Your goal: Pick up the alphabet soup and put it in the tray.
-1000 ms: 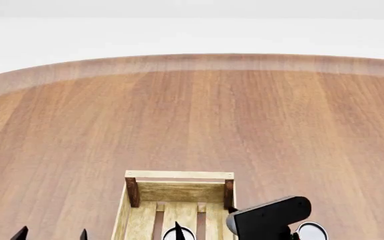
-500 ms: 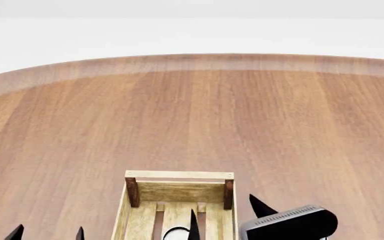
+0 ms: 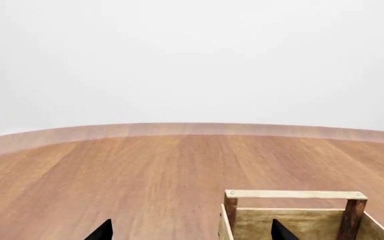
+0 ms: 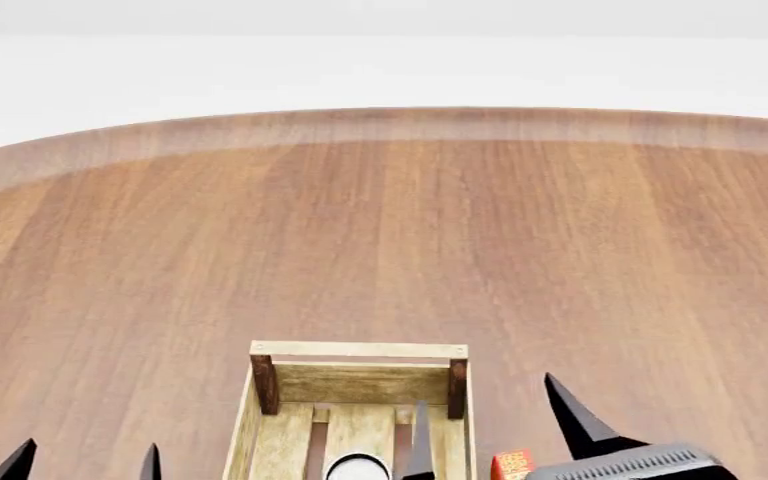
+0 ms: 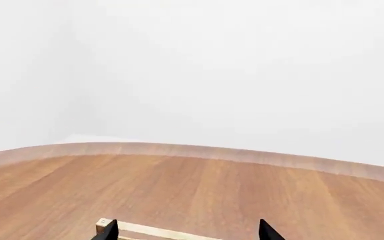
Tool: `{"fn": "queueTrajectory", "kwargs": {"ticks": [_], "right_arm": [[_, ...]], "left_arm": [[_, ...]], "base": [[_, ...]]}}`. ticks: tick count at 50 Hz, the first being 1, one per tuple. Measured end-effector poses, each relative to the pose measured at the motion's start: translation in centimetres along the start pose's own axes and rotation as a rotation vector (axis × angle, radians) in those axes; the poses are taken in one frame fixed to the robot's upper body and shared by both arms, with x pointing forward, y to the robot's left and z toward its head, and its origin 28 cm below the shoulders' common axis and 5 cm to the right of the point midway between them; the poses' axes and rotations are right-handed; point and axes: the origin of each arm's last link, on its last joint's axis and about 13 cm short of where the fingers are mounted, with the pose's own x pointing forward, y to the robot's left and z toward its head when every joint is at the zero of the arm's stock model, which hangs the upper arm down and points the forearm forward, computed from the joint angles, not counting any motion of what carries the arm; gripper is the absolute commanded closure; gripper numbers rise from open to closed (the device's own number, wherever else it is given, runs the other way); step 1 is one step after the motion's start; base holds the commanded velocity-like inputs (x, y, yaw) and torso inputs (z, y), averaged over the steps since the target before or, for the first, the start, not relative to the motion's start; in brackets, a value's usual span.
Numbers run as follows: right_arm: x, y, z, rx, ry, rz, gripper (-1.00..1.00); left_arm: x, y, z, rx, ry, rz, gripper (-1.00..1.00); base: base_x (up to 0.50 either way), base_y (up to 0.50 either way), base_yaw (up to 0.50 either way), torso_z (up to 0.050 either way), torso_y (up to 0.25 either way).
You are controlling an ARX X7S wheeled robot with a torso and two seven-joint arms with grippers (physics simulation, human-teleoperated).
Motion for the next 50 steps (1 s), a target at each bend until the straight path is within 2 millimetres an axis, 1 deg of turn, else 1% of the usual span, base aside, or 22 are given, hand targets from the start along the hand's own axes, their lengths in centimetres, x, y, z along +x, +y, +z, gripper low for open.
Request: {"fn": "queueTrajectory", "kwargs": {"ticks": [25, 50], "right_arm": [[-1.1, -0.1, 0.2, -0.051, -0.159, -0.084, -1.0], [-2.2, -0.2, 1.2, -0.089, -0.321, -0.125, -1.0]], "left_arm": [[-0.4, 0.0, 1.5, -0.004, -0.053, -0.005, -1.0], [-1.1, -0.3, 3.0, -0.028, -0.162, -0.041, -1.0]], "base": [[0.0, 0.0, 0.0, 0.0, 0.0], [0.0, 0.0, 0.0, 0.0, 0.0]]}}
